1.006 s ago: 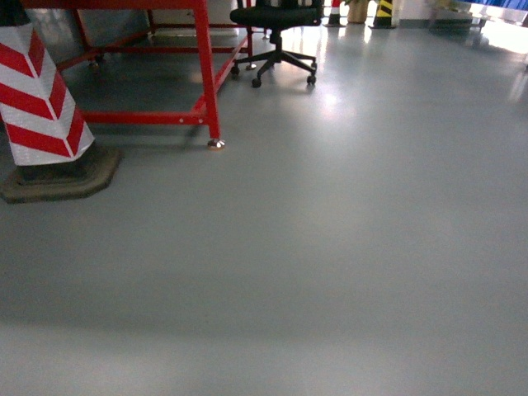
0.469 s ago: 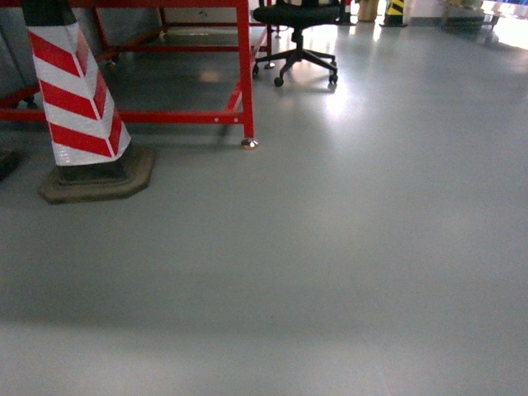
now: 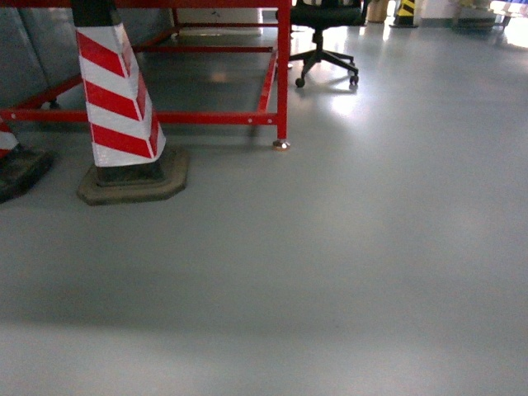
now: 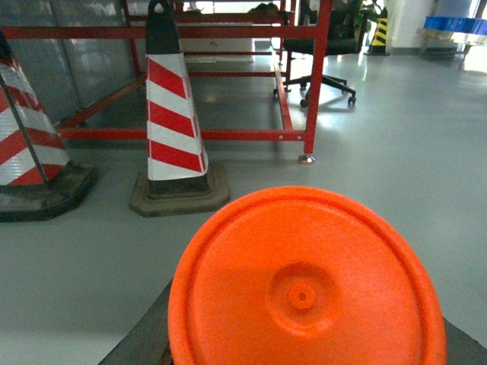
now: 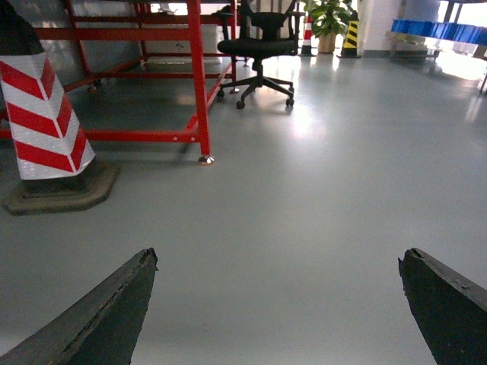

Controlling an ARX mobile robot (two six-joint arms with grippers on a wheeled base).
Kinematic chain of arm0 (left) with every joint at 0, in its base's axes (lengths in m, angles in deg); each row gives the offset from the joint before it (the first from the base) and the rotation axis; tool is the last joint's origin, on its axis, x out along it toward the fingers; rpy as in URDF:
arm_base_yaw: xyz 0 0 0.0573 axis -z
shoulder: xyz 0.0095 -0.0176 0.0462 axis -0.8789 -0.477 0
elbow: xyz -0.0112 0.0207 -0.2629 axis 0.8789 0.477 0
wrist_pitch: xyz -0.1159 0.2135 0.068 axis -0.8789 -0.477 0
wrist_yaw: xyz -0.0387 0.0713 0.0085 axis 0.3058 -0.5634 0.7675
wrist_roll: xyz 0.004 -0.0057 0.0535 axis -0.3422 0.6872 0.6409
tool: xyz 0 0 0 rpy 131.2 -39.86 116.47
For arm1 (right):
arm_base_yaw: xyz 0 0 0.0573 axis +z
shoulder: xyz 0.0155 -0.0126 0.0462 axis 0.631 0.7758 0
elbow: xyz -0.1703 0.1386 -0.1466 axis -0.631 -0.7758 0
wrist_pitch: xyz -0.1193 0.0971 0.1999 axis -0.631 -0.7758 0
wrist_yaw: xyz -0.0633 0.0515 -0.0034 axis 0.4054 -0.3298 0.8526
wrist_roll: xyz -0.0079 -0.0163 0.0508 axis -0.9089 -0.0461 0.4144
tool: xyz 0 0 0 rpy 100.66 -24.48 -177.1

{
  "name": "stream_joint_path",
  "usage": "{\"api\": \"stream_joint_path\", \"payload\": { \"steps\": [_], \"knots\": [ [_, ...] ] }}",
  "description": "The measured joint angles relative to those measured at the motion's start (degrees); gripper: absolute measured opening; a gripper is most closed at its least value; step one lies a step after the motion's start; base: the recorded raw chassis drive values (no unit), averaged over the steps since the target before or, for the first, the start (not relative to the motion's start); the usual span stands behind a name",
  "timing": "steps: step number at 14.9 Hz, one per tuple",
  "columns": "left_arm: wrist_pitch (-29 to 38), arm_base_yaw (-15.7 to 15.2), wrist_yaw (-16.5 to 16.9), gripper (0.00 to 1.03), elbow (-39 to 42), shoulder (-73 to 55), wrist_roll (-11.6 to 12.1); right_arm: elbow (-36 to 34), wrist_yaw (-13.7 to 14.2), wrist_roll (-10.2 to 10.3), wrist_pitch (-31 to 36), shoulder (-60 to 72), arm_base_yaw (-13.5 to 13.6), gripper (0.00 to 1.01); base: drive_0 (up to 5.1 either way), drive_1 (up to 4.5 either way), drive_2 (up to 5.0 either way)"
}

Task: Pick capacitor and pack into box

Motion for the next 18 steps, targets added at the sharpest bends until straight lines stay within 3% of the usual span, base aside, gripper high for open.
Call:
{"api": "stream_joint_path", "payload": {
  "steps": [18],
  "knots": [
    [0.0,0.0,0.07,0.44,0.0,0.0,0.0,0.0,-0.02,0.0,-0.22,0.0,0.0,0.98,-5.0,2.44,2.4]
  ]
}}
